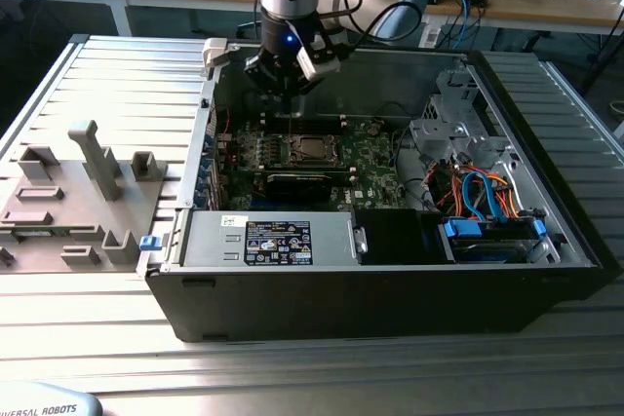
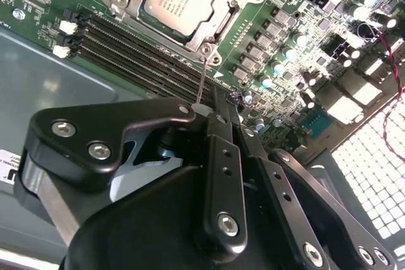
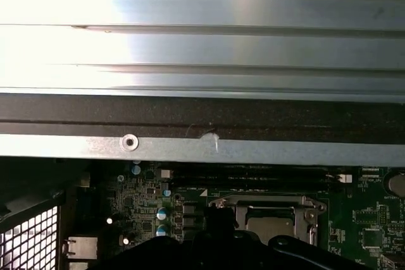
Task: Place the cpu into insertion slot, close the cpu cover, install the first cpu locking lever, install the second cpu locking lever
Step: 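Install the first cpu locking lever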
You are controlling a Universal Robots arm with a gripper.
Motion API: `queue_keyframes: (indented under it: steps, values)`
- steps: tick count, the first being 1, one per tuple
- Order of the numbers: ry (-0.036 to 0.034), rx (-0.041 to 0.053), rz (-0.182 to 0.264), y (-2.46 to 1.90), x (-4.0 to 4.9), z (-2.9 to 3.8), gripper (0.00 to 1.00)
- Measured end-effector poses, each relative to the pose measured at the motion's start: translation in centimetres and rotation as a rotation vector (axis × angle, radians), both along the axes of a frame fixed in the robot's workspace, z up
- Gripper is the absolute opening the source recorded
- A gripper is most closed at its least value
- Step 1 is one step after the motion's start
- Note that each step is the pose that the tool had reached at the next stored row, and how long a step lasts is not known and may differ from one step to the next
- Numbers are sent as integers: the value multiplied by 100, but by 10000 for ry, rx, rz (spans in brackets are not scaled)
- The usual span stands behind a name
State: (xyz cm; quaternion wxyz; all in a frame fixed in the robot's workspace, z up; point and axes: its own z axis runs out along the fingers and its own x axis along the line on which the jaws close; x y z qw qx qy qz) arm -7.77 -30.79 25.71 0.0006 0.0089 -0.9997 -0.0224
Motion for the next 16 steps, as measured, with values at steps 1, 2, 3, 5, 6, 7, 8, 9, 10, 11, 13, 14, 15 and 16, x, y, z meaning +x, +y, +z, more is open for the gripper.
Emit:
queue_keyframes:
  steps: [1, 2, 3, 5, 6, 7, 8, 9, 10, 11, 13, 14, 15, 16]
  values:
    - [0, -7, 0, 0, 5, -1, 11]
    - [0, -11, 1, 0, 10, -2, 11]
    - [0, -12, 0, 0, 14, -3, 11]
    - [0, -14, 0, 0, 24, -4, 11]
    - [0, -14, 0, 0, 32, -6, 11]
    - [0, -15, -1, 0, 38, -6, 11]
    - [0, -17, 0, 0, 43, -7, 11]
    - [0, -19, 0, 0, 48, -8, 11]
    - [0, -20, 0, 0, 53, -8, 11]
    - [1, -22, 0, 0, 59, -10, 11]
    - [1, -25, 0, 0, 70, -11, 11]
    - [0, -25, 0, 0, 75, -12, 11]
    - [0, -26, 0, 0, 80, -13, 11]
    - [0, -25, 0, 0, 83, -14, 11]
